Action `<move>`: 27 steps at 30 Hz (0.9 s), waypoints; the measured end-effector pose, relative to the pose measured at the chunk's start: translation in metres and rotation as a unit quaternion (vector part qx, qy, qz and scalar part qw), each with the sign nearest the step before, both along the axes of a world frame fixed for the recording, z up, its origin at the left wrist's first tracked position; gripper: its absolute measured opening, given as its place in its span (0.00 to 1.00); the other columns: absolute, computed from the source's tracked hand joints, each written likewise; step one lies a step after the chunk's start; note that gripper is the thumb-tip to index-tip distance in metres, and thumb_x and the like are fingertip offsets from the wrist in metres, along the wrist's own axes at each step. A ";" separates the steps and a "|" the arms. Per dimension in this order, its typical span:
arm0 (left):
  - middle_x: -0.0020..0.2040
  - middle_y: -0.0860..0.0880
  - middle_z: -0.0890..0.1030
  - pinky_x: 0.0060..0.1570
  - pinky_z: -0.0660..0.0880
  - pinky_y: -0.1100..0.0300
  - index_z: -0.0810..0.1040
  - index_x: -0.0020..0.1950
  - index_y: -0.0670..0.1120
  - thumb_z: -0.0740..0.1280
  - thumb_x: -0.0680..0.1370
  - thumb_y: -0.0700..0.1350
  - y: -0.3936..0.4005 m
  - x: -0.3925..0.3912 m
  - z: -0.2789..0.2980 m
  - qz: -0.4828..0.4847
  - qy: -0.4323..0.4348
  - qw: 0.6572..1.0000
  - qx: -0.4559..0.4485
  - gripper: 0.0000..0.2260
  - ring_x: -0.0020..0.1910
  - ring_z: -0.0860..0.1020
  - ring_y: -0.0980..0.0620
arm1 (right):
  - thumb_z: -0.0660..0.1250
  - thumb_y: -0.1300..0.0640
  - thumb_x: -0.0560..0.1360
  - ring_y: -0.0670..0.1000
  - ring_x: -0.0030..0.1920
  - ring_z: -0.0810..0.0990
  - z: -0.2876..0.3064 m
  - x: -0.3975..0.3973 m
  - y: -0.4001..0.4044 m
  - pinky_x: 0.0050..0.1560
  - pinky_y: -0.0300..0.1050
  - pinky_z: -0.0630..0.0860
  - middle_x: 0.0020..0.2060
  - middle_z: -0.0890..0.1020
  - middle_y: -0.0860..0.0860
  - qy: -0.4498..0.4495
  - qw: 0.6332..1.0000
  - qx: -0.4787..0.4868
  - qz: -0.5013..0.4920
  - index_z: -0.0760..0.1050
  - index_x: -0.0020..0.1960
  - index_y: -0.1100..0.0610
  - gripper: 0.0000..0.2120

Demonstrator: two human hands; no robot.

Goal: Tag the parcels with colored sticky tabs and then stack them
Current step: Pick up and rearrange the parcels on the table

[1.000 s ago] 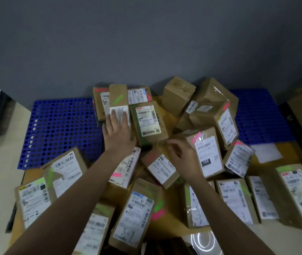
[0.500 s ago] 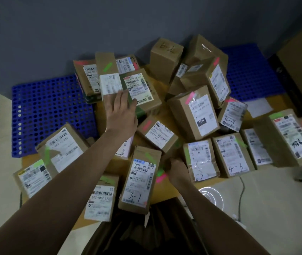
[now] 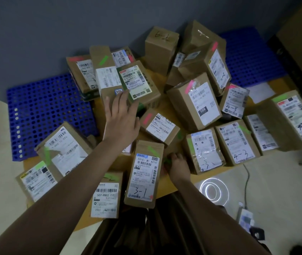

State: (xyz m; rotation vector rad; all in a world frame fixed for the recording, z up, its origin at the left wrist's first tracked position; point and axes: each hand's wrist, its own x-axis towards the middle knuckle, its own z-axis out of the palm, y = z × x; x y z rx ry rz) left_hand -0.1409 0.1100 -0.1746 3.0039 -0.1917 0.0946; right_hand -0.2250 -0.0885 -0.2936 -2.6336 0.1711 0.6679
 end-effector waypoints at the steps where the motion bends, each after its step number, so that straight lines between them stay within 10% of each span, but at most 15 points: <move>1: 0.72 0.37 0.63 0.71 0.42 0.40 0.70 0.69 0.43 0.60 0.76 0.46 -0.001 -0.002 -0.002 -0.007 -0.007 1.000 -0.010 0.21 0.73 0.58 0.39 | 0.62 0.56 0.79 0.58 0.61 0.71 0.001 -0.001 0.000 0.54 0.50 0.72 0.61 0.73 0.57 -0.012 1.000 0.006 -0.004 0.71 0.65 0.59 0.16; 9: 0.53 0.45 0.77 0.52 0.71 0.50 0.78 0.57 0.44 0.64 0.78 0.42 -0.029 -0.013 0.008 -0.016 0.057 0.978 -0.200 0.10 0.52 0.74 0.44 | 0.70 0.62 0.74 0.55 0.45 0.81 0.048 0.004 -0.002 0.41 0.42 0.76 0.50 0.80 0.56 -0.269 0.952 0.140 -0.031 0.78 0.56 0.62 0.11; 14: 0.50 0.48 0.82 0.51 0.73 0.58 0.82 0.55 0.46 0.61 0.80 0.52 -0.049 0.001 0.032 0.043 0.310 0.848 -0.428 0.14 0.50 0.79 0.53 | 0.71 0.64 0.74 0.43 0.49 0.77 0.105 0.047 0.004 0.50 0.31 0.74 0.52 0.79 0.49 -0.350 0.902 0.248 -0.045 0.79 0.58 0.60 0.13; 19: 0.38 0.59 0.82 0.42 0.73 0.69 0.83 0.51 0.48 0.66 0.78 0.47 -0.052 0.017 0.047 0.098 0.290 0.785 -0.539 0.07 0.38 0.78 0.67 | 0.70 0.64 0.73 0.46 0.53 0.77 0.132 0.086 0.009 0.55 0.43 0.77 0.53 0.78 0.49 -0.345 0.894 0.283 0.038 0.78 0.61 0.61 0.16; 27: 0.45 0.43 0.85 0.60 0.76 0.48 0.84 0.45 0.46 0.71 0.75 0.46 -0.037 0.050 0.057 0.267 0.264 0.661 -0.650 0.04 0.48 0.83 0.45 | 0.69 0.57 0.74 0.53 0.48 0.75 0.144 0.129 0.013 0.49 0.43 0.74 0.46 0.81 0.56 -0.514 0.821 0.160 0.191 0.81 0.51 0.63 0.11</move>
